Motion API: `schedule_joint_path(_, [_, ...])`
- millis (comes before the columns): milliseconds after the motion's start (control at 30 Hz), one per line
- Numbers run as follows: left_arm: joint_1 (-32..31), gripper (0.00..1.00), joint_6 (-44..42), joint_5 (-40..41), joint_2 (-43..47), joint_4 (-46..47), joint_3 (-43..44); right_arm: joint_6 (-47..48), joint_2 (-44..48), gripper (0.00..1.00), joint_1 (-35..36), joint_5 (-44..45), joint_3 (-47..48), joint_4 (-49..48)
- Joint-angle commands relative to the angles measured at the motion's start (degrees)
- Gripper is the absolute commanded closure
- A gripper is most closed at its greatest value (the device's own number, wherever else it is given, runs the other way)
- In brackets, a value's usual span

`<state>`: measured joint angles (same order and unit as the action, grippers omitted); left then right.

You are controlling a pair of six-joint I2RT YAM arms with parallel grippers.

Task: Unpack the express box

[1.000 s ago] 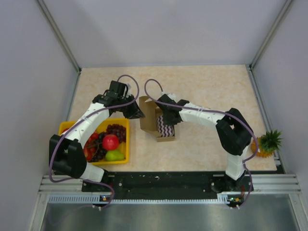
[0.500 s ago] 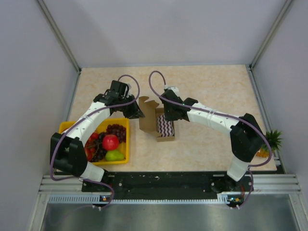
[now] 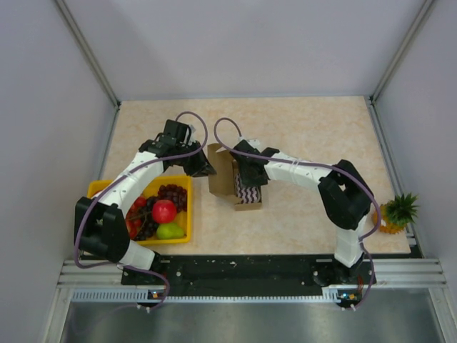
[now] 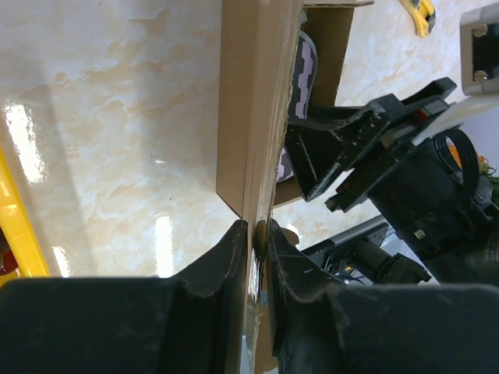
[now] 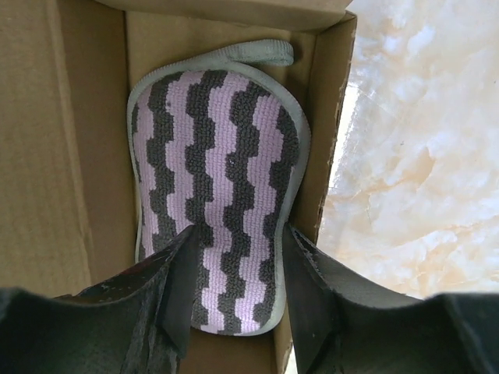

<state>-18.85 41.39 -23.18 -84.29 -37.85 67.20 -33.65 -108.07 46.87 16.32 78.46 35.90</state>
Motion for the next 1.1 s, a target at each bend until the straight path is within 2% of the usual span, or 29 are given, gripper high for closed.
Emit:
schedule_joint_path(0, [0.0, 0.81, 1.2, -2.0, 1.3, 2.5, -0.8, -1.3, -1.7, 0.54, 0.9, 1.7, 3.0, 1.4])
schedule_joint_path(67, [0.0, 0.81, 1.2, -2.4, 1.5, 2.5, -1.2, -1.6, -2.8, 0.53, 1.0, 2.4, 3.3, 1.8])
schedule_joint_path(267, [0.0, 0.81, 0.9, -2.7, 1.9, 2.6, -1.8, -2.6, -5.1, 0.38, 0.9, 3.4, 3.9, 2.9])
schedule_joint_path(433, [0.0, 0.81, 0.5, -2.7, 1.9, 2.6, -2.1, -3.4, -7.3, 0.39, 0.8, -1.6, 3.5, 2.6])
schedule_joint_path(567, [0.0, 0.81, 0.3, -3.2, 1.9, 2.7, -2.2, -3.8, -5.6, 0.52, 0.5, -3.4, 1.4, 0.3])
schedule_joint_path(733, [0.0, 0.81, -0.1, -3.7, 1.6, 2.6, -1.9, -3.5, -3.2, 0.88, 0.5, -4.7, 0.8, -1.7])
schedule_joint_path(767, [0.0, 0.81, -0.3, -3.7, 1.5, 2.5, -1.9, -3.6, -2.9, 0.99, 0.5, -4.8, 0.7, -2.1])
schedule_joint_path(1067, [-0.1, 0.83, -2.2, 0.1, 0.5, 0.2, 0.1, -4.4, 4.2, 1.00, 0.6, -1.9, -2.2, -4.8])
